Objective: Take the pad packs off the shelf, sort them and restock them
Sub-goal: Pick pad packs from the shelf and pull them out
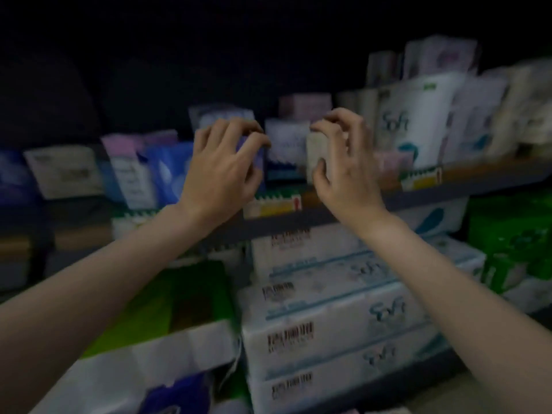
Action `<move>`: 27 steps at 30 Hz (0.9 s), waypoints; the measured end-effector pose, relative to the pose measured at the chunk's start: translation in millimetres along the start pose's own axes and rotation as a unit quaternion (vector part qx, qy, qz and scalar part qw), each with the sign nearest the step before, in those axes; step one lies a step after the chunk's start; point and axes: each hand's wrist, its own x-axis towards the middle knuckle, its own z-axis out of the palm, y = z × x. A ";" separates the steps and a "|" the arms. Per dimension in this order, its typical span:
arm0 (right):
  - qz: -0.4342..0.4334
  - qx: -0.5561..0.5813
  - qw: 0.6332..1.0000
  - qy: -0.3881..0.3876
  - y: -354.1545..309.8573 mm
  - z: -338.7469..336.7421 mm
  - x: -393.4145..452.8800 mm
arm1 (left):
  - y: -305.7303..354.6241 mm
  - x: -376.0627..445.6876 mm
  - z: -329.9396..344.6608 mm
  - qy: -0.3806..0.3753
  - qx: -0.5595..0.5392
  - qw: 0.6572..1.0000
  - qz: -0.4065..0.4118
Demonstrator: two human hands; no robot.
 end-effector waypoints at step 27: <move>-0.079 0.137 0.905 -0.395 -127.7 40.6 139.1 | -135.3 20.7 -149.6 -0.247 -0.158 0.932 -0.211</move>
